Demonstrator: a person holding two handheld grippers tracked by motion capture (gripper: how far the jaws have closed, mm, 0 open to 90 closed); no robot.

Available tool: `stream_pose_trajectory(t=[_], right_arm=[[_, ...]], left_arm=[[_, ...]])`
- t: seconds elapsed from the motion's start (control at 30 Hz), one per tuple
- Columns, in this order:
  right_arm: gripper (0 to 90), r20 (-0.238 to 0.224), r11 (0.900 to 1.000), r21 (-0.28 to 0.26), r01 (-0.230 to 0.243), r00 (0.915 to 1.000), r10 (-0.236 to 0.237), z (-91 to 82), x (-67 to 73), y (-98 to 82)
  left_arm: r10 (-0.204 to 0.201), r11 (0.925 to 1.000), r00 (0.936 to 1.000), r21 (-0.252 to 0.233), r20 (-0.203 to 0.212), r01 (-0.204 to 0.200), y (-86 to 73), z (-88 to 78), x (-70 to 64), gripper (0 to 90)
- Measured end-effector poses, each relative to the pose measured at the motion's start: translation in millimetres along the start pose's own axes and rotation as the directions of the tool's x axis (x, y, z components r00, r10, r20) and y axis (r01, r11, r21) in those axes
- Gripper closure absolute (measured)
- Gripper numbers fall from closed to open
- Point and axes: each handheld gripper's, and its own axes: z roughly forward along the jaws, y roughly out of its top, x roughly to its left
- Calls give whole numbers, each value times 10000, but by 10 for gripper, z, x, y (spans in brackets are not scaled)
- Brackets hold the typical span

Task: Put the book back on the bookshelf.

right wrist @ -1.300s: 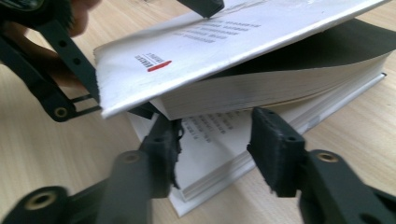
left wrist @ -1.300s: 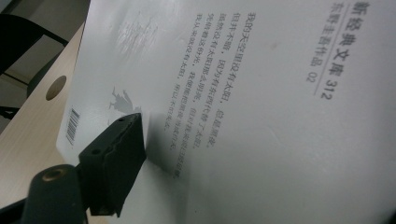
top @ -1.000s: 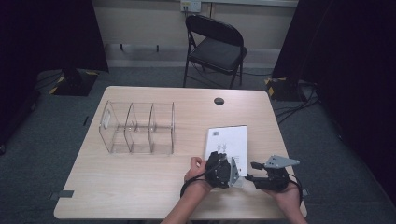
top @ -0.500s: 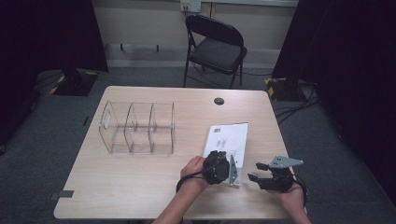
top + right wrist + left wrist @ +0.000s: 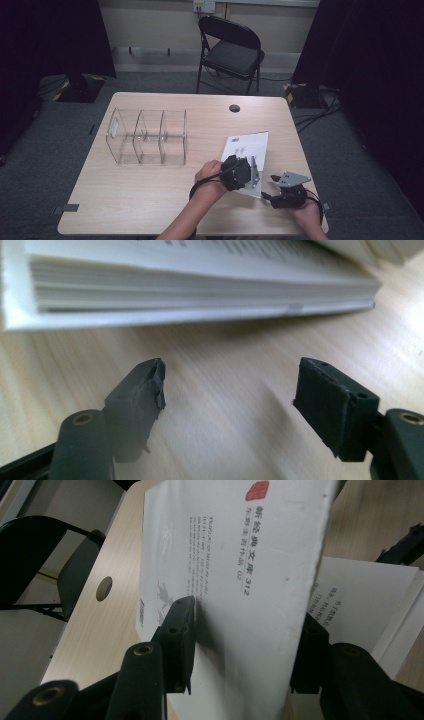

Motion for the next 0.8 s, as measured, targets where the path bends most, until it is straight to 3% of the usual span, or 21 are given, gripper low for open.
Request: stream_pose_trajectory(t=[0.2,0.33,0.43,0.6,0.7,0.8], right_arm=[[278,556,9968,-405,693,9962,-670,31,41,79],[301,922,9816,-667,1788,9807,-1724,28,143,135],[299,966,9761,-772,2032,9759,-1955,27,178,163],[315,1398,9578,-735,2779,9538,-2660,22,232,187],[337,1629,9346,-1007,3411,9324,-3228,-11,266,192],[388,1593,9186,-1130,3786,9195,-3594,-19,309,207]], left_arm=[[-135,9999,9994,24,333,134,80,-69,3,537],[-186,9997,9988,177,461,178,131,-112,-4,538],[-192,9996,9988,212,449,182,166,-115,-17,539],[-166,9989,9986,441,505,143,208,-122,-19,541],[-214,9989,9983,431,543,191,222,-136,-9,541],[-223,9990,9982,409,553,200,229,-139,-10,542]])
